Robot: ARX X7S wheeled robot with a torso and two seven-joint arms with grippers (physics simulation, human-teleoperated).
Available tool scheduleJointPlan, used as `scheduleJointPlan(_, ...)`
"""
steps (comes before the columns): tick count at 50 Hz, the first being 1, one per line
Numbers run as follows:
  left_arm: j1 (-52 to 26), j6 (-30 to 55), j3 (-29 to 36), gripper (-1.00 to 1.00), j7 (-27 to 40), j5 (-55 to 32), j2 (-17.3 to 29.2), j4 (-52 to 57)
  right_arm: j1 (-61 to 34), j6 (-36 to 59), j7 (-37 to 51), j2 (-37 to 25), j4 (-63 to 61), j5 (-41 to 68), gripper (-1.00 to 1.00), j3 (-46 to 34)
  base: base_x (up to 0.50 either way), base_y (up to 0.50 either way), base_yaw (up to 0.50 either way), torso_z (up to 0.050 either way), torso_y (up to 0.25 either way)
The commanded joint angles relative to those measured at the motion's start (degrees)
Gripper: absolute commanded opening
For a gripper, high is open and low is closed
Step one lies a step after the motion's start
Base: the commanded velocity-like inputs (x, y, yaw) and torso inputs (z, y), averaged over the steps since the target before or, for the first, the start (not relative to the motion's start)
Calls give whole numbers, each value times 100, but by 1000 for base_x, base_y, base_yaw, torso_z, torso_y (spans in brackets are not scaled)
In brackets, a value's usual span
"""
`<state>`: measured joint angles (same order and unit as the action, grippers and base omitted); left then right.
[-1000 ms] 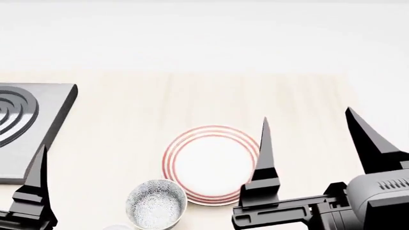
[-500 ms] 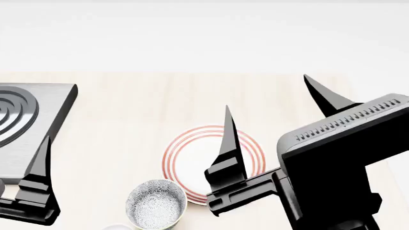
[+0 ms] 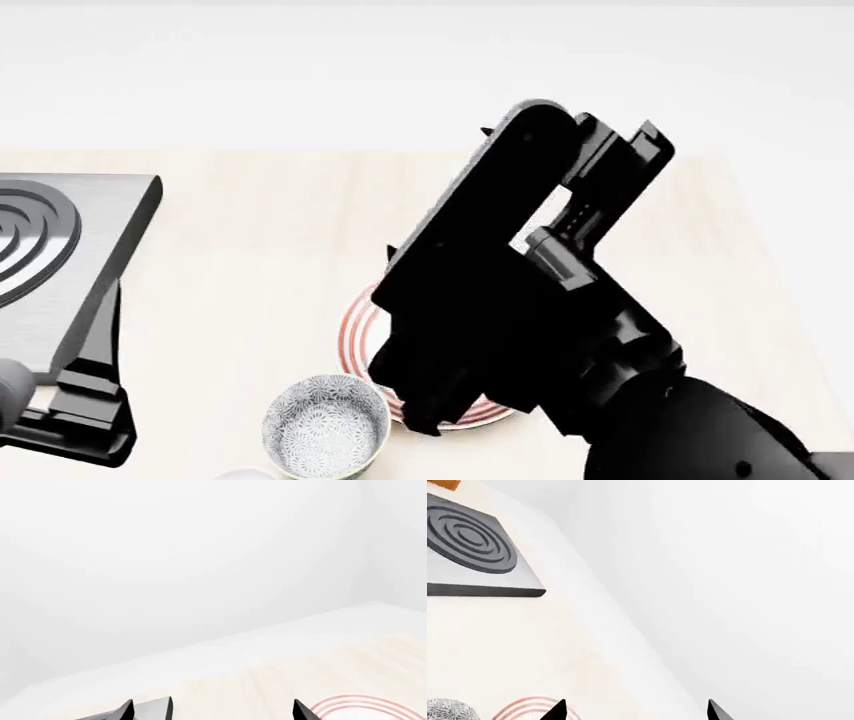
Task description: Pick the akita bowl between the plate and the ramekin and place it on the plate.
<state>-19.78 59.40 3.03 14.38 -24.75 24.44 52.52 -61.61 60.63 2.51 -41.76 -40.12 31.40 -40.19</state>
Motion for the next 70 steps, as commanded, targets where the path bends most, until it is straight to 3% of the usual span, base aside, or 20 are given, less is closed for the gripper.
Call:
scheduleJointPlan(1, -32, -9, -55, 100, -223, 26, -37, 1, -855, -399, -1070, 52, 453, -912, 100, -1390, 0, 0, 0, 0, 0)
scheduleJointPlan(18, 56, -117, 30, 100, -212, 9, 16, 26, -1655, -629, -2410, 204, 576, -1649, 100, -3169, 0, 0, 0, 0, 0)
scheduleJointPlan(42, 104, -142, -64, 100, -199, -133, 54, 37, -1432, -1224, -2629, 465, 894, -1906, 100, -3815, 0, 0, 0, 0, 0)
scheduleJointPlan(70, 106, -166, -101, 100, -137, -238, 105, 52, -1147, -2327, -2510, 963, 2375, -2347, 100, -4162, 0, 0, 0, 0, 0)
